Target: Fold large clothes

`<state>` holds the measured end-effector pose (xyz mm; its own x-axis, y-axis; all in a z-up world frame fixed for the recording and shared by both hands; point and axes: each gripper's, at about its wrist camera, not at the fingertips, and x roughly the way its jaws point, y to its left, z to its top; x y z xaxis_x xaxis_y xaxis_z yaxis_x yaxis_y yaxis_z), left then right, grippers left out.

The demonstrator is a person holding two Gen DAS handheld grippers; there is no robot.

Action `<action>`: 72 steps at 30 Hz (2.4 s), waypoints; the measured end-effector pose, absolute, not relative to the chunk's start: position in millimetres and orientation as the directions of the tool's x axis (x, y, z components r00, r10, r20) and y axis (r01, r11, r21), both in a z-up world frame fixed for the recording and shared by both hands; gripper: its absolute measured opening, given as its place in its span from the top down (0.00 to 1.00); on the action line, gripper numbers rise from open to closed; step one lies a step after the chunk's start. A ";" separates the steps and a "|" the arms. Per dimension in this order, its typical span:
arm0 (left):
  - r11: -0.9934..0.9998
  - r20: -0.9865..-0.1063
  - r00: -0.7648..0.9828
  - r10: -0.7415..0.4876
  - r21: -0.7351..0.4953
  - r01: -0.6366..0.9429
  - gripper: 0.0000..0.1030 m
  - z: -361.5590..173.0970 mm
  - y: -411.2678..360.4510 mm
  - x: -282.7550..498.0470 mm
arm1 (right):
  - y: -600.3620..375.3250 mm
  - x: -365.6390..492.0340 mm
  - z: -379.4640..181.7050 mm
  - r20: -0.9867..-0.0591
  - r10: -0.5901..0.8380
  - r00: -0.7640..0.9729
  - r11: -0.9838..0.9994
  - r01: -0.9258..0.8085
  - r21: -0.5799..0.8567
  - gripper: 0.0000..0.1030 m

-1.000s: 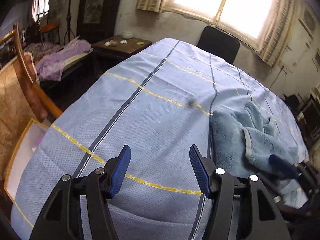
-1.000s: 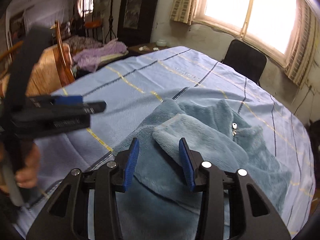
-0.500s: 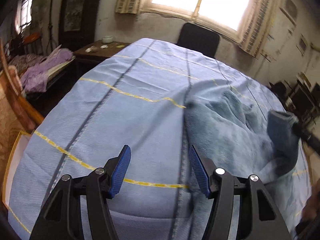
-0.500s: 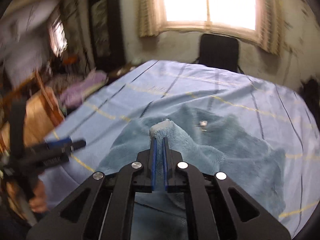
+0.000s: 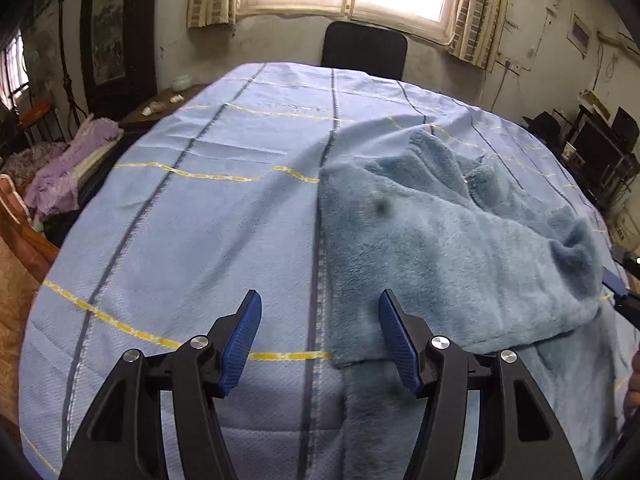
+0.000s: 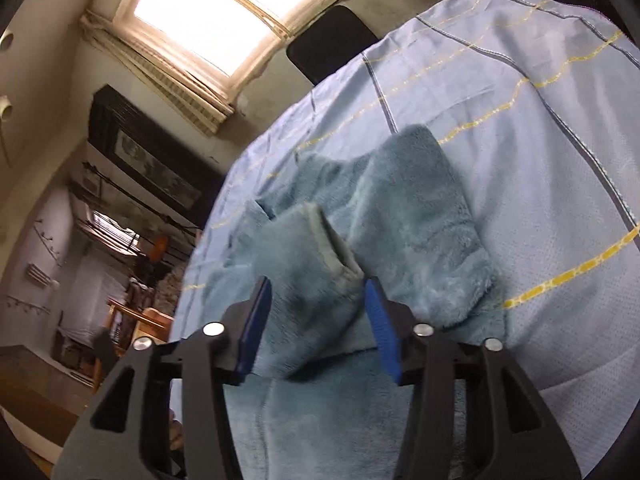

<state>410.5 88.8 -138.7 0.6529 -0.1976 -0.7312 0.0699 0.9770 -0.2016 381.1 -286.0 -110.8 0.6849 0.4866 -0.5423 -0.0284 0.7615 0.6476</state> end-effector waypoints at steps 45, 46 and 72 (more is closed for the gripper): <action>0.981 -0.728 0.660 -0.187 -0.178 0.081 0.35 -147.0 34.6 447.1 | -277.3 406.7 -127.2 -0.653 0.388 0.650 0.881 -0.055 0.469 1.00; 0.978 -0.719 0.667 -0.195 -0.193 0.079 0.35 -143.2 40.6 443.0 | -278.8 401.0 -120.7 -0.642 0.382 0.665 0.884 -0.061 0.463 1.00; 0.899 -0.740 0.519 -0.429 -0.406 0.164 0.33 -160.6 80.8 320.7 | -318.9 283.3 -122.7 -0.675 0.367 0.640 0.896 -0.049 0.441 0.58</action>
